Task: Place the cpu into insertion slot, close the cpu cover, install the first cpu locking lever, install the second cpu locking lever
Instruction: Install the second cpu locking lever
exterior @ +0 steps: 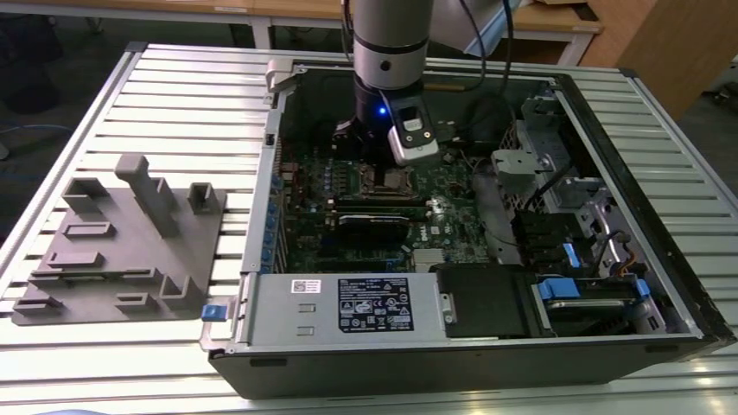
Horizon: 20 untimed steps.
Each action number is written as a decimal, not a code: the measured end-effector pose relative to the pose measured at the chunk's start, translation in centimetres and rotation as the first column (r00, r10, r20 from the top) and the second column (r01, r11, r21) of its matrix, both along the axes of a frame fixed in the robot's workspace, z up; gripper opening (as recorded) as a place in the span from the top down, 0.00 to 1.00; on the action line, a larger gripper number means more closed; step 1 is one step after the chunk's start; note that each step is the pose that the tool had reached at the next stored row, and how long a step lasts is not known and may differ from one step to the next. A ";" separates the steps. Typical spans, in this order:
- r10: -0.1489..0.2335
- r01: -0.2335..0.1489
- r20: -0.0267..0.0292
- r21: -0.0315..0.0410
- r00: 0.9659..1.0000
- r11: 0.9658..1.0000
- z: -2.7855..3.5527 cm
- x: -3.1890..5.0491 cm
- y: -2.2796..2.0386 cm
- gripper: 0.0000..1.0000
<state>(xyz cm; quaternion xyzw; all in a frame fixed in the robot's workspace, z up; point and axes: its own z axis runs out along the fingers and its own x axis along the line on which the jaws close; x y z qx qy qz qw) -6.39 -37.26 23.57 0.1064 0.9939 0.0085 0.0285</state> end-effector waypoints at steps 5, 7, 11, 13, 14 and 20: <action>0.000 0.000 0.000 0.000 1.000 1.000 -0.06 -0.58 -0.01 0.89; 0.000 0.000 0.000 0.000 1.000 1.000 -0.08 -0.65 -0.01 0.89; 0.000 0.000 0.000 0.000 1.000 1.000 -0.19 -0.68 -0.01 0.89; 0.000 0.000 0.000 0.000 1.000 1.000 -0.25 -0.69 -0.02 0.89; 0.000 0.000 0.000 0.000 1.000 1.000 -0.25 -0.69 -0.02 0.89; 0.000 0.000 0.001 0.000 1.000 1.000 -0.33 -0.69 -0.01 0.89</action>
